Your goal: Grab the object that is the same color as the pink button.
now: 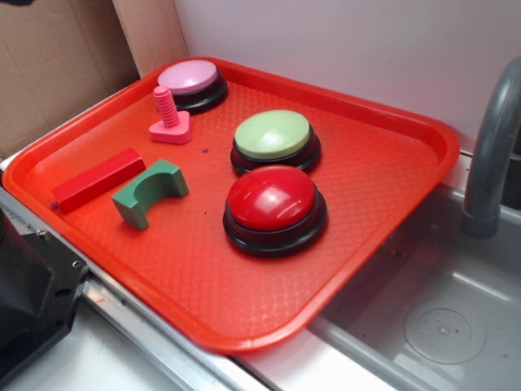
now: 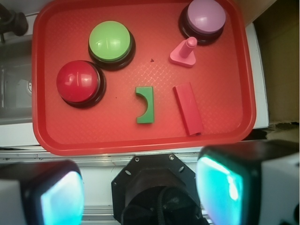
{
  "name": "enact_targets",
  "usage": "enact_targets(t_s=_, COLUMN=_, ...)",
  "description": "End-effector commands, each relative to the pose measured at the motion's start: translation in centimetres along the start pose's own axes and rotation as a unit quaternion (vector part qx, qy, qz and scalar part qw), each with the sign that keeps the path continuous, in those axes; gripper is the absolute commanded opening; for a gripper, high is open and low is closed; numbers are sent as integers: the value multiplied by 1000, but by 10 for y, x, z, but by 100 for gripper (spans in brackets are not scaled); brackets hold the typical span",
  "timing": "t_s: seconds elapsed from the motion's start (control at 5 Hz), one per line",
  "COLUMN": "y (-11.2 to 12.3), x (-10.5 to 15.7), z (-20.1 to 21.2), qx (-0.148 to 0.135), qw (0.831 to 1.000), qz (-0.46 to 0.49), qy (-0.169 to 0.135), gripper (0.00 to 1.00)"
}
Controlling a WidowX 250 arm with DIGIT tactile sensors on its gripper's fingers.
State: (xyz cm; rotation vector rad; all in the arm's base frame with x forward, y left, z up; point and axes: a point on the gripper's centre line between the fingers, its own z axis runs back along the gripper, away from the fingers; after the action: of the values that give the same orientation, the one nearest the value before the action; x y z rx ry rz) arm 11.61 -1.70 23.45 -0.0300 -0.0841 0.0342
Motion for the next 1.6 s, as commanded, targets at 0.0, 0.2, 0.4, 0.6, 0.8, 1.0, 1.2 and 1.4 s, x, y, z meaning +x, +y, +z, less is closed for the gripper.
enact_targets(t_s=0.0, y=0, x=0, z=0, qx=0, qw=1000, qz=0, qy=0, gripper=100)
enact_targets(t_s=0.2, y=26, x=47, z=-31, qx=10, qw=997, qz=72, qy=39, gripper=100)
enact_targets(t_s=0.4, y=36, x=93, z=-63, qx=23, qw=993, qz=113, qy=35, gripper=100)
enact_targets(t_s=0.6, y=49, x=129, z=-81, qx=-12, qw=986, qz=165, qy=10, gripper=100)
enact_targets(t_s=0.8, y=64, x=146, z=-94, qx=-32, qw=974, qz=221, qy=-26, gripper=100)
enact_targets(t_s=1.0, y=71, x=151, z=-108, qx=17, qw=963, qz=266, qy=-35, gripper=100)
enact_targets(t_s=1.2, y=95, x=144, z=-120, qx=17, qw=957, qz=287, qy=-30, gripper=100)
enact_targets(t_s=1.4, y=107, x=140, z=-137, qx=2, qw=957, qz=290, qy=-9, gripper=100)
